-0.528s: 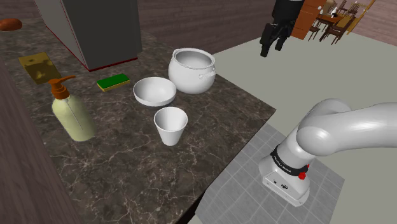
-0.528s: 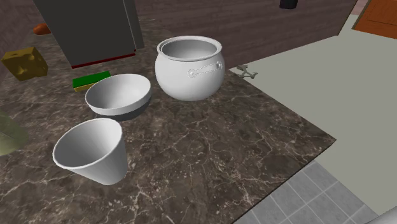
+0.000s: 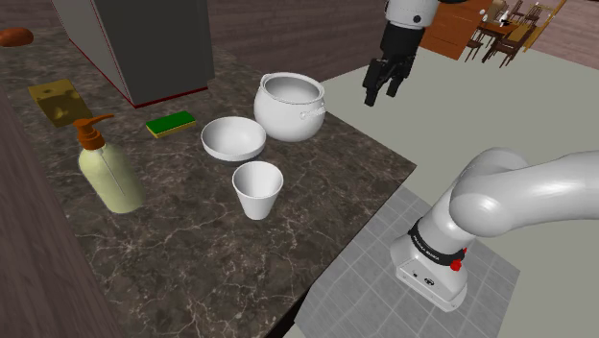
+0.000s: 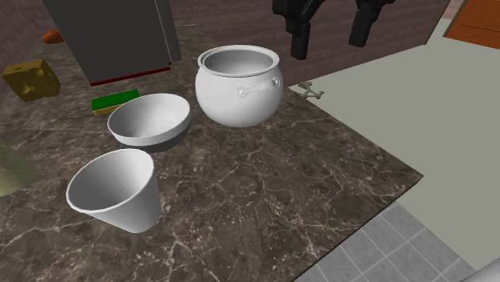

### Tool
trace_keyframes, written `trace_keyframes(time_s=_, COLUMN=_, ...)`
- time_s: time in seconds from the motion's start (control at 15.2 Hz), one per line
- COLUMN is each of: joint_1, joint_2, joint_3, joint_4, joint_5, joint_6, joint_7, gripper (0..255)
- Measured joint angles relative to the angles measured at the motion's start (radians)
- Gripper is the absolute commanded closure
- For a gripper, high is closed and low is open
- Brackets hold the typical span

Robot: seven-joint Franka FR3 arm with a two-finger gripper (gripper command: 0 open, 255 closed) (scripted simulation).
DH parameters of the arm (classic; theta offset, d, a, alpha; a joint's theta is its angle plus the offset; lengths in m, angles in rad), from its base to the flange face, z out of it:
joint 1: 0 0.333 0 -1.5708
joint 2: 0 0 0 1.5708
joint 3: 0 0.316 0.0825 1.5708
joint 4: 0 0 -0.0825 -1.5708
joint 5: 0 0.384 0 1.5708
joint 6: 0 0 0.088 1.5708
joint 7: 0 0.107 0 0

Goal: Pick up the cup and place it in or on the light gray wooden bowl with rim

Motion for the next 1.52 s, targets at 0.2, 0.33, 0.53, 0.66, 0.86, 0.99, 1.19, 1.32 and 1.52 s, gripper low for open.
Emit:
trace_keyframes(time_s=0.2, joint_1=0.029, joint_2=0.03, joint_3=0.028, joint_4=-0.045, joint_5=0.052, joint_6=0.086, joint_7=0.029, gripper=0)
trace_keyframes(time_s=0.33, joint_1=0.05, joint_2=0.057, joint_3=0.048, joint_4=-0.06, joint_5=0.087, joint_6=0.137, joint_7=0.048, gripper=0)
trace_keyframes(time_s=0.53, joint_1=0.081, joint_2=0.103, joint_3=0.076, joint_4=-0.094, joint_5=0.138, joint_6=0.23, joint_7=0.068, gripper=0)
trace_keyframes(time_s=0.66, joint_1=0.105, joint_2=0.134, joint_3=0.1, joint_4=-0.11, joint_5=0.174, joint_6=0.289, joint_7=0.085, gripper=0)
trace_keyframes(time_s=0.86, joint_1=0.134, joint_2=0.211, joint_3=0.125, joint_4=-0.115, joint_5=0.22, joint_6=0.388, joint_7=0.094, gripper=0)
trace_keyframes(time_s=0.99, joint_1=0.16, joint_2=0.264, joint_3=0.153, joint_4=-0.116, joint_5=0.256, joint_6=0.457, joint_7=0.11, gripper=0)
trace_keyframes(time_s=1.19, joint_1=0.193, joint_2=0.333, joint_3=0.183, joint_4=-0.106, joint_5=0.303, joint_6=0.539, joint_7=0.124, gripper=0)
trace_keyframes(time_s=1.32, joint_1=0.215, joint_2=0.399, joint_3=0.207, joint_4=-0.092, joint_5=0.333, joint_6=0.608, joint_7=0.132, gripper=0)
trace_keyframes(time_s=1.52, joint_1=0.241, joint_2=0.472, joint_3=0.236, joint_4=-0.07, joint_5=0.366, joint_6=0.68, joint_7=0.143, gripper=0)
